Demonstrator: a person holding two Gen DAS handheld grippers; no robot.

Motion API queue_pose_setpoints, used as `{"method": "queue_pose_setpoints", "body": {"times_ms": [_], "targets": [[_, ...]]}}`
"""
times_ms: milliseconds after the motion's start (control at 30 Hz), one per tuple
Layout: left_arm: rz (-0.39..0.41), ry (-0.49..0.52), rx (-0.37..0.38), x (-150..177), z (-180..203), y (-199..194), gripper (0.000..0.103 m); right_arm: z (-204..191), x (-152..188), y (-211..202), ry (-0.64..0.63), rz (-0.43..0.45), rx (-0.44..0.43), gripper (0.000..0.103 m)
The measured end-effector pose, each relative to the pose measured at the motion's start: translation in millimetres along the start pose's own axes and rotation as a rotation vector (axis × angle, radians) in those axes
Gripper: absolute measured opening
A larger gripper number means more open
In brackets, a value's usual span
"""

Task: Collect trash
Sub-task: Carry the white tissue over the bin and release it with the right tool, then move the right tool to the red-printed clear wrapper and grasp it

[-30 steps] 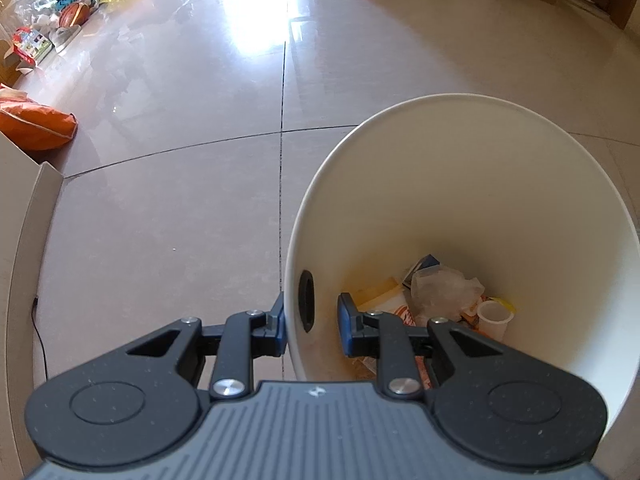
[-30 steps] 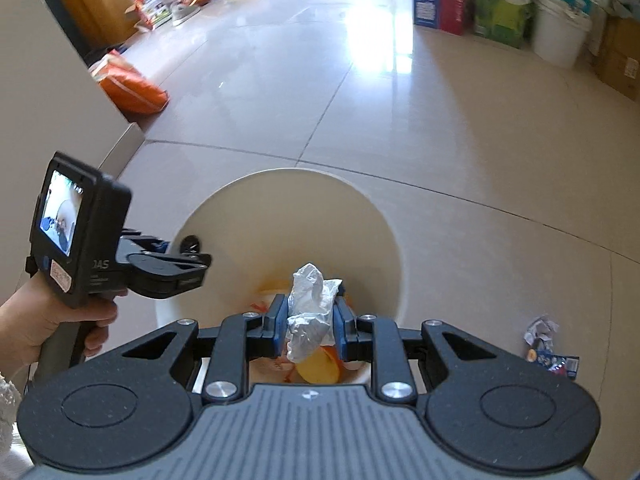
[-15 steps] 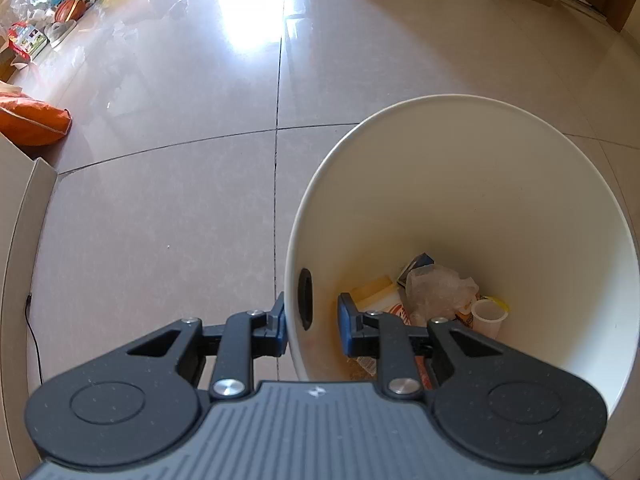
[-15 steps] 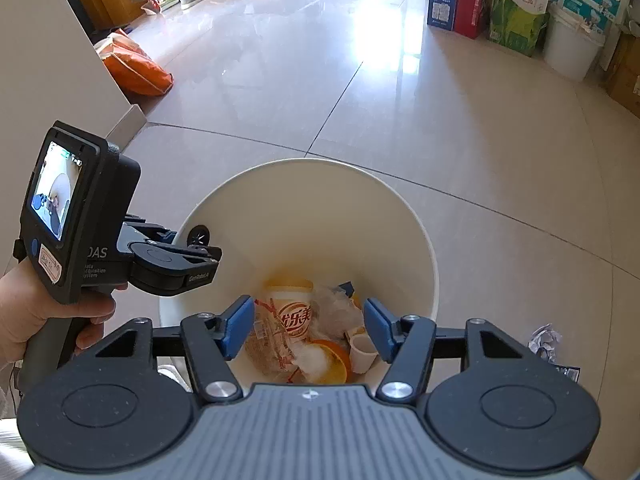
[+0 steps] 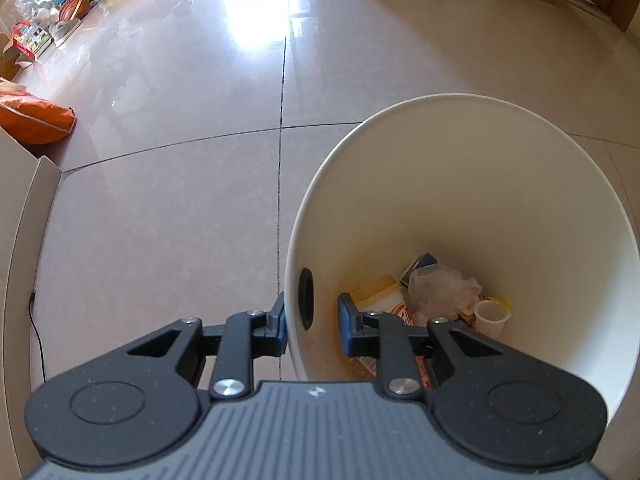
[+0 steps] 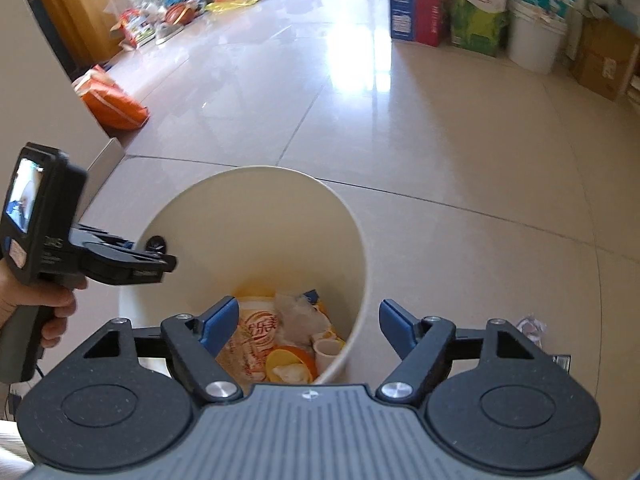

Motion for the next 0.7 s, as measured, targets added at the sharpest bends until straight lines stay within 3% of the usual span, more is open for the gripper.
{"method": "queue_pose_setpoints", "body": {"times_ms": [333,533,700], "targets": [[0.000,0.016,-0.024,0.2,5.0,1.4,0.022,61.3,37.9,1.5,0.095,-0.016,0.068,0.083],[-0.002,0.010,-0.022,0.1,4.9,2.2,0.022,125.0,62.5,6.7,0.193,-0.031,0.151,0.084],[-0.002,0.007,-0.017,-0.1,2.8,1.5,0.022,189.3,91.5,19.3,0.355,-0.033,0.187,0.084]]}}
Point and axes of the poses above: each gripper's, at about its wrist camera, not at the fingertips, and y roughly the way its jaws point, z to its right, x to its underside, the point moved 4 cm from there along y, roughly the way its jaws point, and after that the axes turned 5 degrees about -x, right-handed, at the moved point
